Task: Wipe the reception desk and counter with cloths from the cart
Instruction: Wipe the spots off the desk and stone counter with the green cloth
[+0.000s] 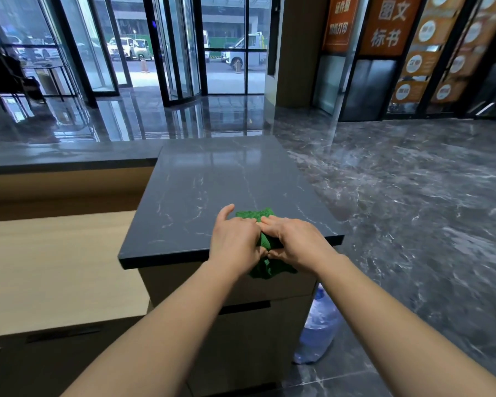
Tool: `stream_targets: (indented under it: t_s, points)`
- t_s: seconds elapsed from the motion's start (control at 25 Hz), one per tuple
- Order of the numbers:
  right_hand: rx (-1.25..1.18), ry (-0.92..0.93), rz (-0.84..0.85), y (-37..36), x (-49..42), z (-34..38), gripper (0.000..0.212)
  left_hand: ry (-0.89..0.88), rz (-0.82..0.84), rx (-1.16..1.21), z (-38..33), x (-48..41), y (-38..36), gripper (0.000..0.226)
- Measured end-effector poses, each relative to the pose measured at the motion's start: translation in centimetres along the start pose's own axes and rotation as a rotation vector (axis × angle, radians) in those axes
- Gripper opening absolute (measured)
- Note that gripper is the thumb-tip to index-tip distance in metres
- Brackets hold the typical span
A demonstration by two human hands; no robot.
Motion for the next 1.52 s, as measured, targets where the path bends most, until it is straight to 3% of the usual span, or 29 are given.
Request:
stream_targets:
  t_s: [0.32,0.48,0.6,1.04,1.4,1.52]
  points:
    - [0.059,-0.138,0.014,3.6,3.9,-6.0,0.053,-0.042,0.017,0.031,-8.0,-4.2,1.1,0.018]
    - [0.066,-0.201,-0.04,3.2,3.6,-5.8,0.028,-0.067,0.001,0.051,-8.0,-4.0,1.0,0.02]
    - [0.096,-0.239,-0.046,2.4,3.0,-4.8,0.031,-0.097,-0.006,0.074,-6.6,-3.0,1.0,0.021]
    - [0.071,-0.183,-0.102,-2.7,-2.8,10.6,0.04,-0.058,0.043,0.058,9.1,4.6,-0.6,0.017]
    - [0.031,-0.186,-0.216,-6.6,-6.7,21.9,0.023,-0.015,0.022,0.073,20.1,10.8,-1.1,0.013]
    - [-0.096,-0.219,-0.17,-7.0,-7.1,23.8,0.026,-0.006,0.049,0.062,22.2,11.9,-1.0,0.015]
Point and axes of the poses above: each hand's wrist, its own x-axis away from the middle knuckle, its own y-axis out of the back of the hand, z = x × y, the point moved 7 cm from there along -x, towards the middle knuckle, and after that the axes turned 13 degrees about -x, right-handed, at the moved point
